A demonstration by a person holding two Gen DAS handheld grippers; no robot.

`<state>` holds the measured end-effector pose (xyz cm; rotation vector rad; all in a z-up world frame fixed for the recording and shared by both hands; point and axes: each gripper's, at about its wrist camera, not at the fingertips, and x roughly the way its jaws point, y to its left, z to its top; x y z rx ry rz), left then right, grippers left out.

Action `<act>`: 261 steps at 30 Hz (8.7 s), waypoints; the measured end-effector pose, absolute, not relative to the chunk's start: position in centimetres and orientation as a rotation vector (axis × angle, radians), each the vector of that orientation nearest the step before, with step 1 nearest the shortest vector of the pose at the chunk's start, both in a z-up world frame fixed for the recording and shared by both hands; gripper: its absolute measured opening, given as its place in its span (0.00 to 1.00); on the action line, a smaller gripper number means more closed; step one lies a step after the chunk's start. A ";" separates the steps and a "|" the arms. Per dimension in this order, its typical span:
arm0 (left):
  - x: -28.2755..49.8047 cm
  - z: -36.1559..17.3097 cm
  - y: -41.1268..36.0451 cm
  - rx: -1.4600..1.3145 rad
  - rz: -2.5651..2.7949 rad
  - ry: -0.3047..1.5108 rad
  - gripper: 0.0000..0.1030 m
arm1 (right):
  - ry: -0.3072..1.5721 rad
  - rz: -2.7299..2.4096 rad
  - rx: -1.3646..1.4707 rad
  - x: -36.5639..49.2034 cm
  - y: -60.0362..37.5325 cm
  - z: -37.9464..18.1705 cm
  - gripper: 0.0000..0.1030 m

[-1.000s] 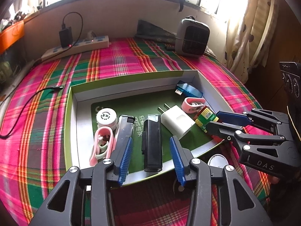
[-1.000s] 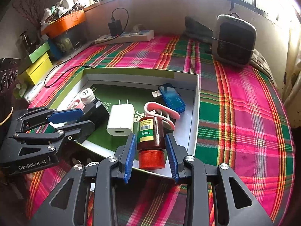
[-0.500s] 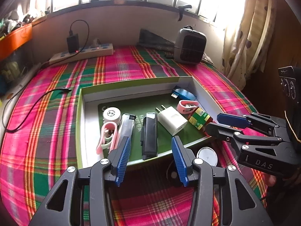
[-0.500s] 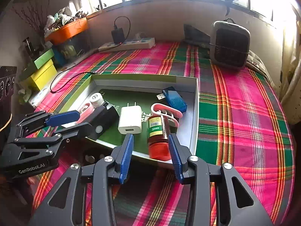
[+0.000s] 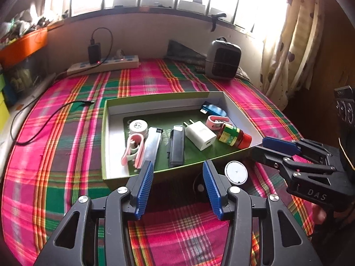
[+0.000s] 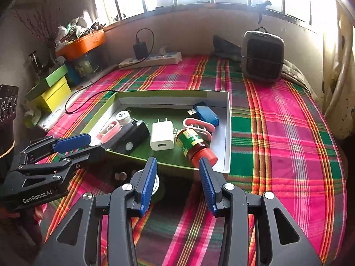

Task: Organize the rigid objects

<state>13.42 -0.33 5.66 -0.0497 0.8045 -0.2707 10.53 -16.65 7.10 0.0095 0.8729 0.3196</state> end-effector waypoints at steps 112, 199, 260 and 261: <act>14.7 1.9 -4.3 -0.026 -0.355 0.916 0.25 | 0.886 0.258 0.024 8.4 -18.6 4.6 0.35; 27.1 2.6 0.1 -0.046 -0.277 0.940 0.25 | 0.950 0.354 0.012 23.6 -12.8 4.2 0.35; 12.4 4.1 0.8 0.005 -0.084 0.838 0.42 | 0.845 0.227 -0.030 11.4 -14.1 6.9 0.40; 12.1 4.0 0.8 0.006 -0.076 0.842 0.42 | 0.851 0.222 -0.034 11.1 -14.2 6.7 0.40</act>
